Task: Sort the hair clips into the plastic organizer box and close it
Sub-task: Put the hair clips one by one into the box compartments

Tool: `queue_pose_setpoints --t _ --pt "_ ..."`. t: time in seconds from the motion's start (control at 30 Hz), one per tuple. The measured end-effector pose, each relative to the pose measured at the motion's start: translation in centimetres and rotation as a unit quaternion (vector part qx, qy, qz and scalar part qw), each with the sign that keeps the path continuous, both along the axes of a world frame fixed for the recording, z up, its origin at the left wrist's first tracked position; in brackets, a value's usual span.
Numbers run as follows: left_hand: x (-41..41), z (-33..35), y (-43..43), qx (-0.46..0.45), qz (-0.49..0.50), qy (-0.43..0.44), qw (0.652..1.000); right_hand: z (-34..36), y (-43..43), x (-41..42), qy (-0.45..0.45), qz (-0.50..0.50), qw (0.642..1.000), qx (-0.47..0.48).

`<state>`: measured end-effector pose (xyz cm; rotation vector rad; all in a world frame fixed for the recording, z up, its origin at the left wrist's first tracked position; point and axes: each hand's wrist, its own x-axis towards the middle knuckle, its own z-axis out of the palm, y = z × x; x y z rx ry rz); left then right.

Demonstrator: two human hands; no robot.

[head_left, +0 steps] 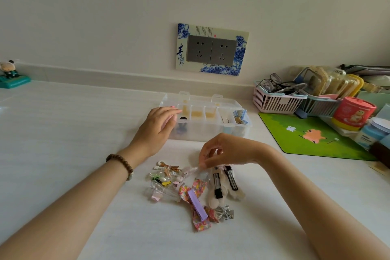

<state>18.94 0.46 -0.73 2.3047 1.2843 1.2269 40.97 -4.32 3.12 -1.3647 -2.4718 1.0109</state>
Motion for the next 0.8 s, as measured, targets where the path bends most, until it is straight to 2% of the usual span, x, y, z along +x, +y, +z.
queue_pose_setpoints --t 0.1,0.17,0.27,0.33,0.43,0.6,0.8 --pt "0.0 0.0 -0.1 -0.008 0.001 -0.002 1.0 0.7 0.1 0.0 0.094 -0.029 0.995 0.0" --pt "0.0 0.1 -0.1 -0.008 -0.001 -0.004 1.0 1.7 0.6 0.2 0.161 -0.071 0.983 0.054" --pt "0.0 -0.1 0.2 0.004 -0.003 0.003 1.0 3.7 1.8 1.7 0.264 -0.183 0.935 0.15" --pt "0.0 -0.1 0.3 0.007 -0.003 0.002 1.0 4.6 3.0 3.3 0.301 -0.248 0.9 0.195" --pt "0.0 -0.1 0.3 0.006 -0.001 0.001 1.0 5.0 4.7 5.1 0.271 -0.288 0.886 0.244" --pt "0.1 -0.2 0.5 0.017 -0.002 -0.004 1.0 4.3 5.9 5.0 0.135 -0.265 0.918 0.264" --pt "0.1 -0.2 0.3 0.018 -0.005 -0.011 1.0 2.9 6.4 3.9 0.079 -0.255 0.936 0.231"
